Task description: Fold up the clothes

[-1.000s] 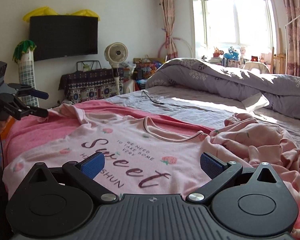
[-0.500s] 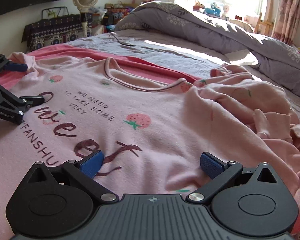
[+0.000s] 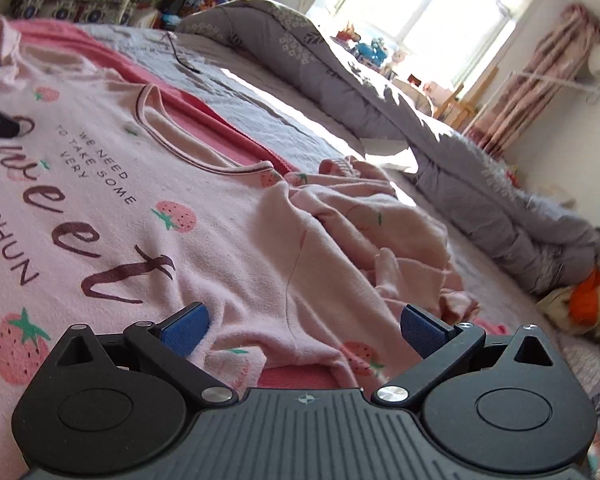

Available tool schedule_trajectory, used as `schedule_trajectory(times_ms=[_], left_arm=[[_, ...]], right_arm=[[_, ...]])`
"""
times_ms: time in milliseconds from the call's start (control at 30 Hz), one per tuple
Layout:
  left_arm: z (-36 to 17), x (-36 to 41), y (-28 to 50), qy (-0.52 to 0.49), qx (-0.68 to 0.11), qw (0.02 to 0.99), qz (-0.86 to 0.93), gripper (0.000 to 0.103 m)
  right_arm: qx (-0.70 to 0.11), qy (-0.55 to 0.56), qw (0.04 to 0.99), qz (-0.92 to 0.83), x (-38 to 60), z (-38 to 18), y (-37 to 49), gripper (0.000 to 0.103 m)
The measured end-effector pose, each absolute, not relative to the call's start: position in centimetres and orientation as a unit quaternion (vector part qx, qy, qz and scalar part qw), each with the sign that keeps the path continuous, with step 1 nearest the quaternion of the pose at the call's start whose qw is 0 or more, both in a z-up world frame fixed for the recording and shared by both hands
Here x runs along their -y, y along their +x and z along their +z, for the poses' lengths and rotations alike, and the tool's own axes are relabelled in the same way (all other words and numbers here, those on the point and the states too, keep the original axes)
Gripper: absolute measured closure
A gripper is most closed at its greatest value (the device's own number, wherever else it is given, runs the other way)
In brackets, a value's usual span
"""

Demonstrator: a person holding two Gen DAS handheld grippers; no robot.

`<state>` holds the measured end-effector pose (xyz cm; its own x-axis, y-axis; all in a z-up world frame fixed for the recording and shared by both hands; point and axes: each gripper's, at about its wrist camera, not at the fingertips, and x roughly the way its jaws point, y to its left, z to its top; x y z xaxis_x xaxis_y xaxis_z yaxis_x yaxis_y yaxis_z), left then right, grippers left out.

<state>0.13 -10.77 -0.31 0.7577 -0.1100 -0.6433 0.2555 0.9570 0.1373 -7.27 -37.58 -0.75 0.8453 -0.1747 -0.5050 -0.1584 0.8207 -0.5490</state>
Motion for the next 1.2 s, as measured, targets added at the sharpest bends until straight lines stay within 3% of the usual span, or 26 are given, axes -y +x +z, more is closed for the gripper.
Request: schedule_trajectory(times_ms=[133,367,633,833,1200], left_arm=[[-0.4,10.9,0.0,0.110,-0.333,0.932,-0.096,0.000],[-0.3,10.9,0.1,0.109,-0.334,0.932,-0.095,0.000],[-0.3,10.9,0.1,0.109,-0.334,0.932,-0.095,0.000],[-0.3,10.9,0.0,0.111,-0.332,0.932,-0.094,0.000],[0.3,10.5,-0.9,0.125,-0.329,0.932,-0.083,0.000]], right_arm=[[-0.264,-0.267,0.921,0.103,35.2,0.5,-9.2,0.000],[-0.307,-0.065,0.905,0.286,33.6,0.8,-8.6,0.000],[-0.307,-0.138,0.930,0.149,39.0,-1.2,-10.2,0.000],[-0.329,-0.035,0.936,0.122,44.3,-2.2,-10.3,0.000],[-0.330,-0.030,0.935,0.123,44.3,-2.5,-10.1,0.000]])
